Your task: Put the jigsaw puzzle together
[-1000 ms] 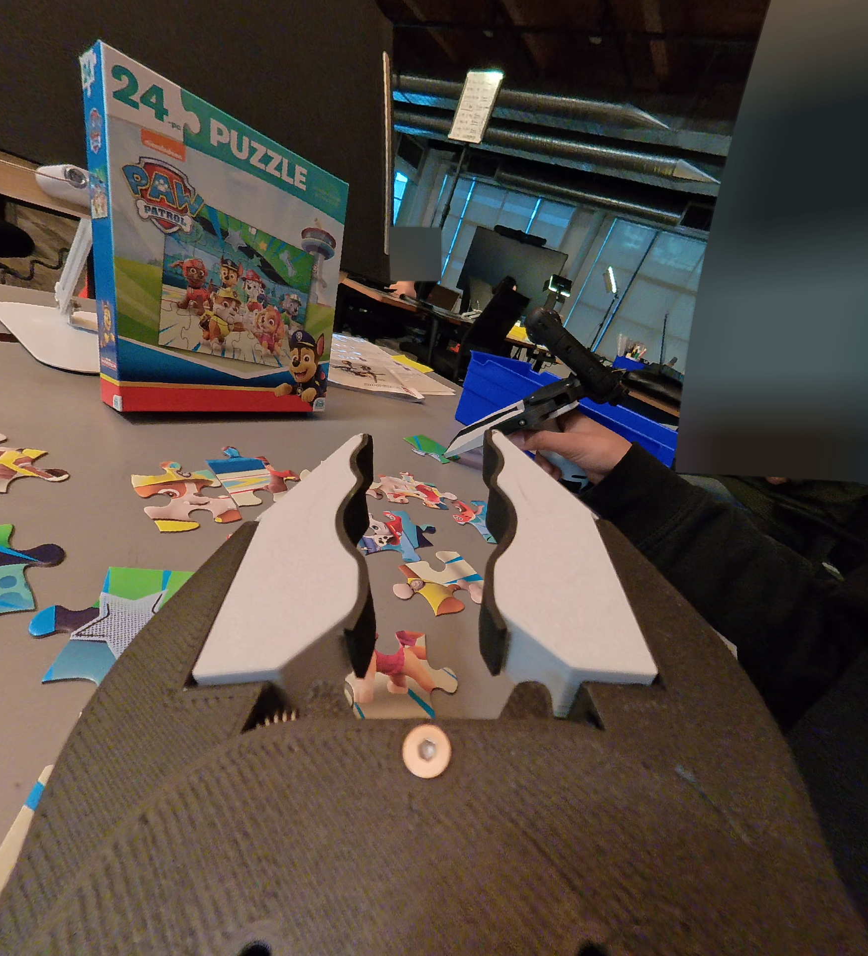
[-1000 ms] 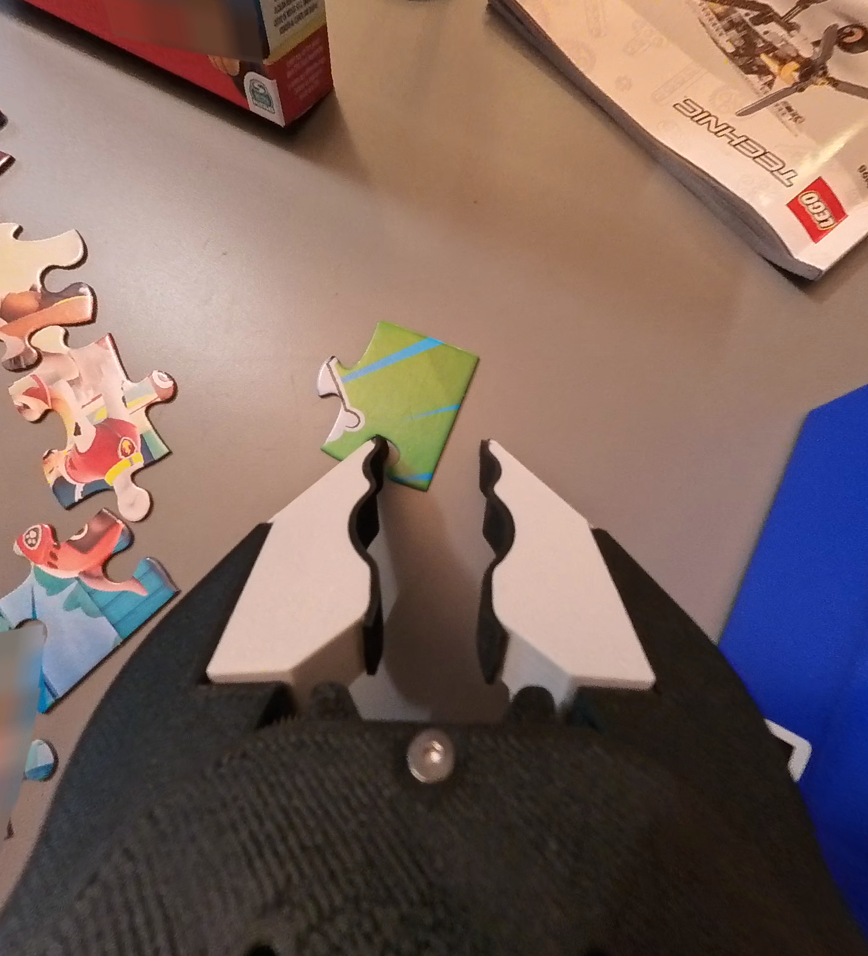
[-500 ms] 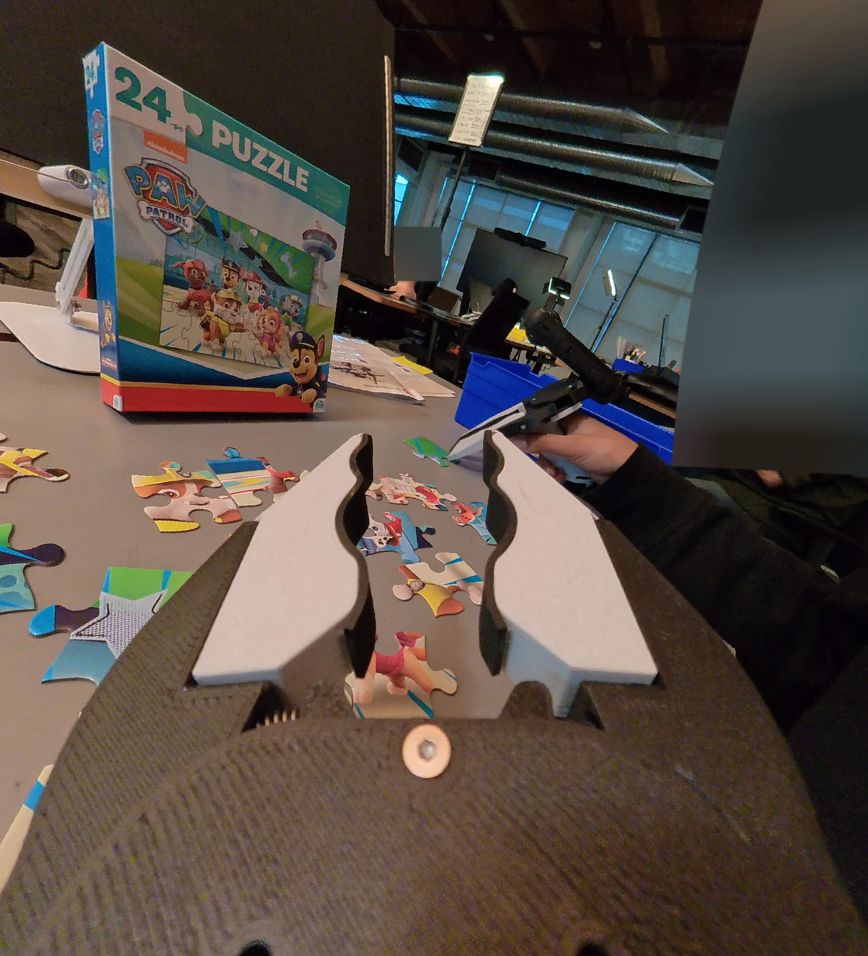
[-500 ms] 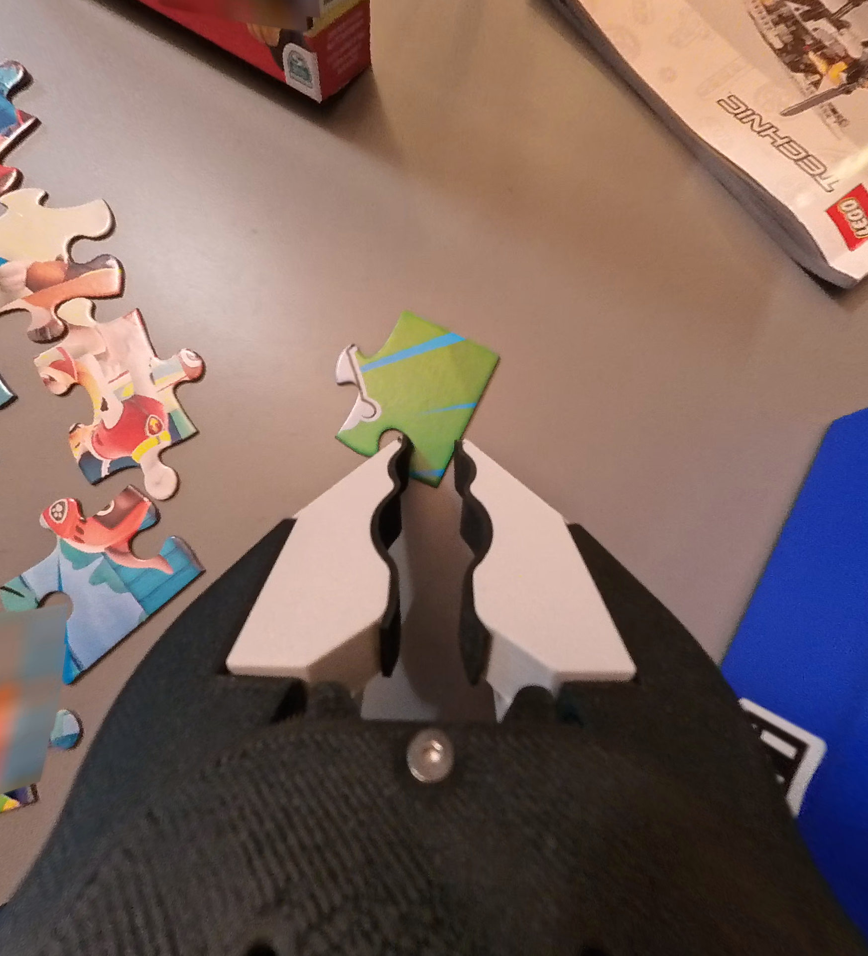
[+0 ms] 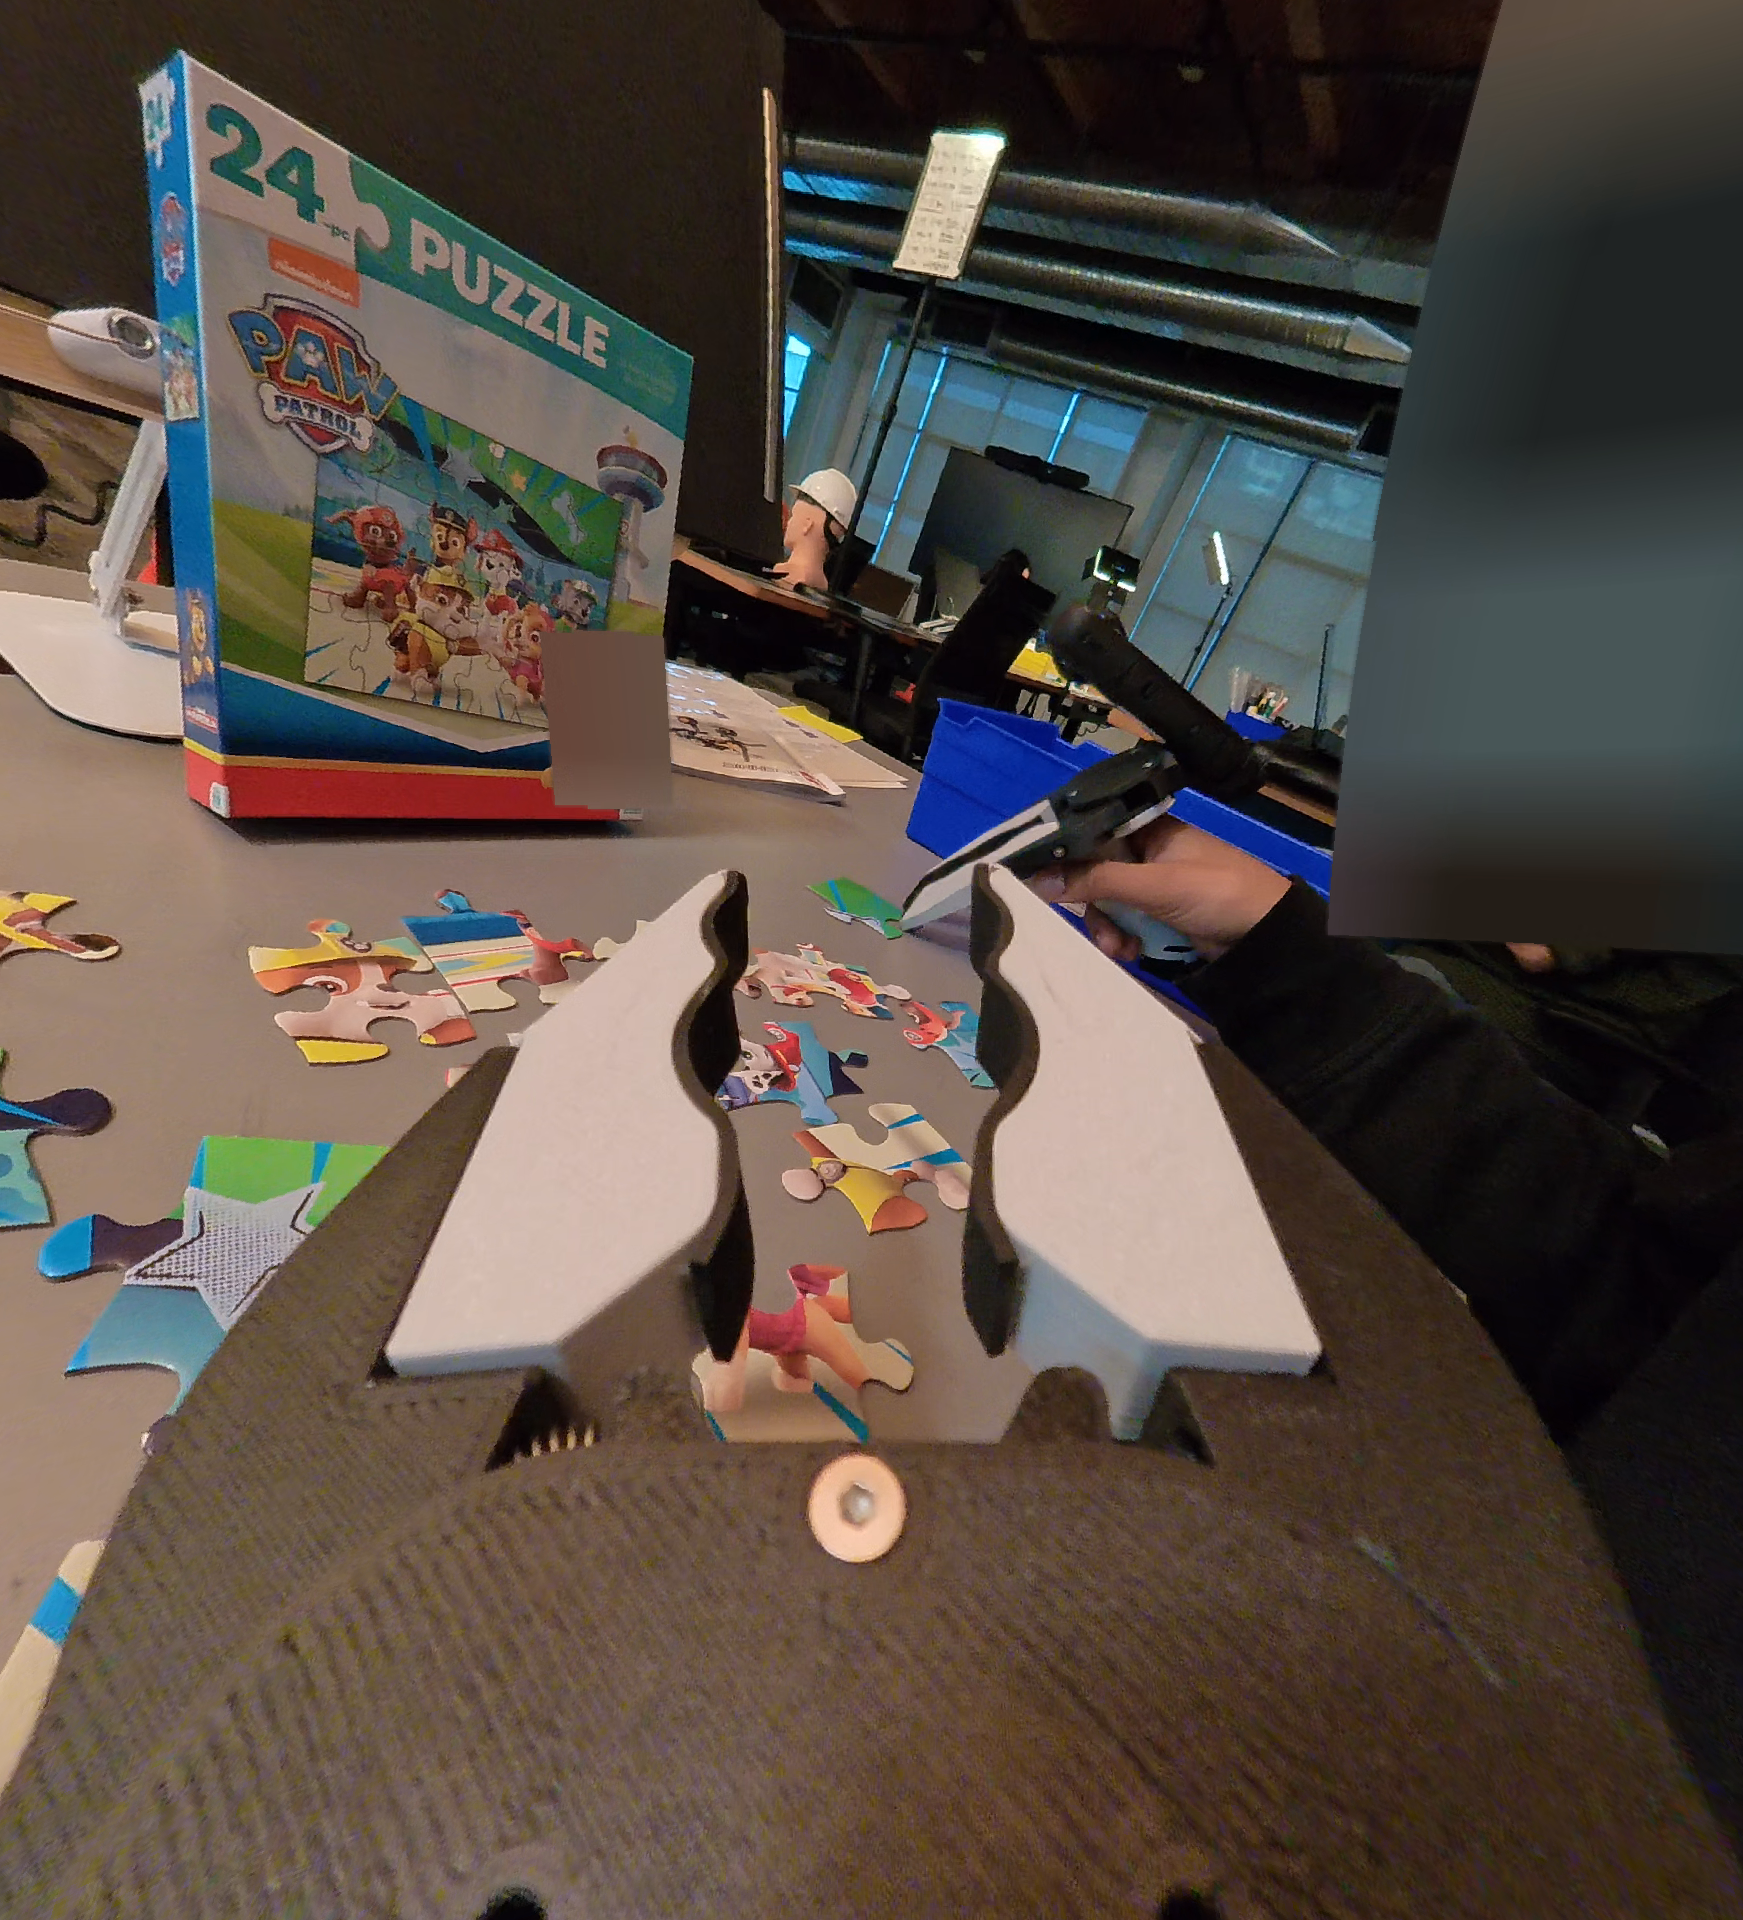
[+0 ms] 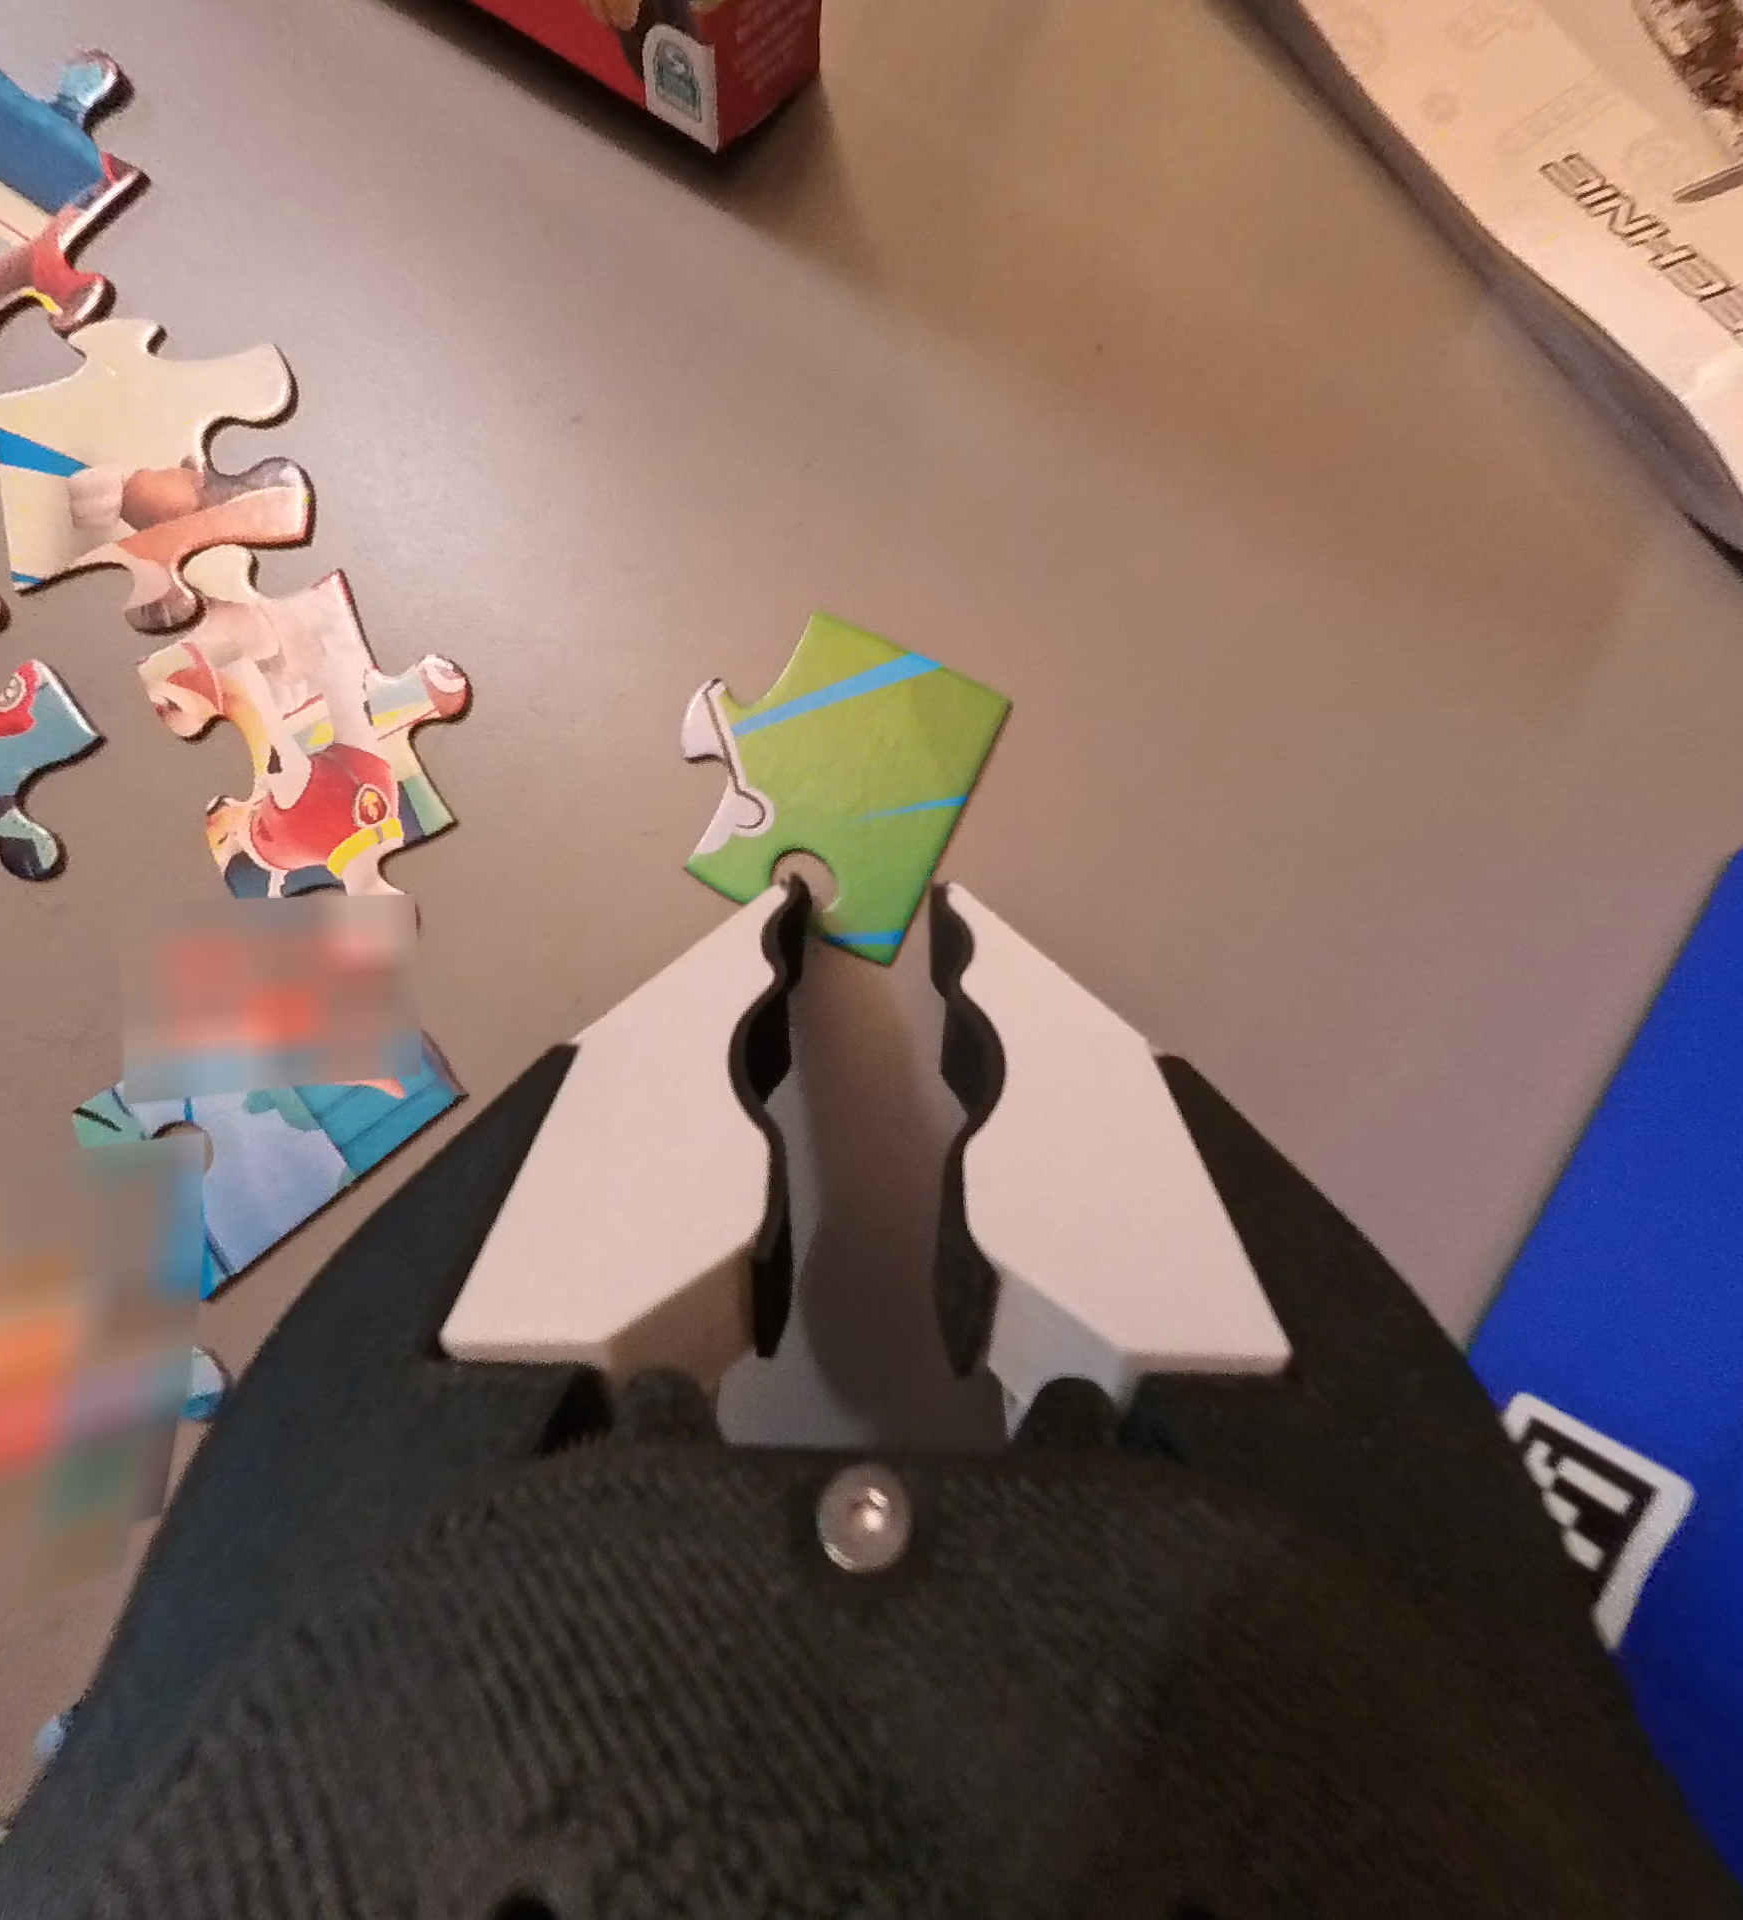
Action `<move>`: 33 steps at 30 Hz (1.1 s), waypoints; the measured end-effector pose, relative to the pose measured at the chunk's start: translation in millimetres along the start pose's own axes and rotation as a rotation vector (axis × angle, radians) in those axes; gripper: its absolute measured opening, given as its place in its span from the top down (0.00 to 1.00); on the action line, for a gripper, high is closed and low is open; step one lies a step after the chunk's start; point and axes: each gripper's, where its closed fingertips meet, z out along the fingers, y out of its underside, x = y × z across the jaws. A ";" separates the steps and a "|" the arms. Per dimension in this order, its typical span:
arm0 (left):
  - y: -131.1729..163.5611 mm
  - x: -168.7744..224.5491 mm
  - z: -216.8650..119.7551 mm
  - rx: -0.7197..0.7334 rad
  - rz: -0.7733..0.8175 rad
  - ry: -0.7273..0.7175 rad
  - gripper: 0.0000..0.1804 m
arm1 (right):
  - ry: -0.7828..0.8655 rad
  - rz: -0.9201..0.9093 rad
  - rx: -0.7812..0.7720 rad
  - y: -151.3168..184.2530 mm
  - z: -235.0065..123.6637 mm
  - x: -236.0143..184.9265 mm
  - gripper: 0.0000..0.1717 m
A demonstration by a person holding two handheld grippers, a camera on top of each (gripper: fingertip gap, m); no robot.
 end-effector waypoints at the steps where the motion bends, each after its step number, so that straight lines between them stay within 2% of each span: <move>1: -0.1 0.0 -0.2 0.000 0.001 0.000 0.77 | -0.005 0.002 -0.002 0.3 0.1 -1.0 0.86; 11: -1.1 -0.2 -0.8 0.007 -0.005 0.001 0.77 | -0.024 0.010 -0.004 0.8 -0.3 -6.6 0.88; 17: -0.9 -0.7 -0.4 0.005 -0.001 -0.003 0.77 | -0.001 0.003 -0.007 -0.1 -6.0 -10.0 0.82; 20: -1.1 -2.3 0.4 0.005 0.002 -0.009 0.77 | 0.019 -0.011 0.054 -10.7 -26.4 -17.1 0.77; 23: -1.8 -4.2 1.1 0.007 0.005 -0.016 0.77 | -0.022 -0.116 0.174 -11.6 -60.6 -47.2 0.74; 26: -3.1 -0.9 0.1 0.016 0.003 -0.001 0.77 | -0.083 -0.264 0.194 22.0 -87.9 -82.0 0.66; 29: -1.9 1.5 0.8 0.011 0.011 0.005 0.77 | 0.026 -0.381 0.086 73.9 -105.7 -85.2 0.69; 31: -0.7 2.0 1.4 0.006 0.022 0.002 0.77 | 0.047 -0.365 0.030 100.1 -115.9 -91.1 0.73; 33: 0.2 1.8 1.7 0.002 0.036 -0.005 0.77 | -0.023 -0.257 0.025 114.9 -123.0 -110.0 0.72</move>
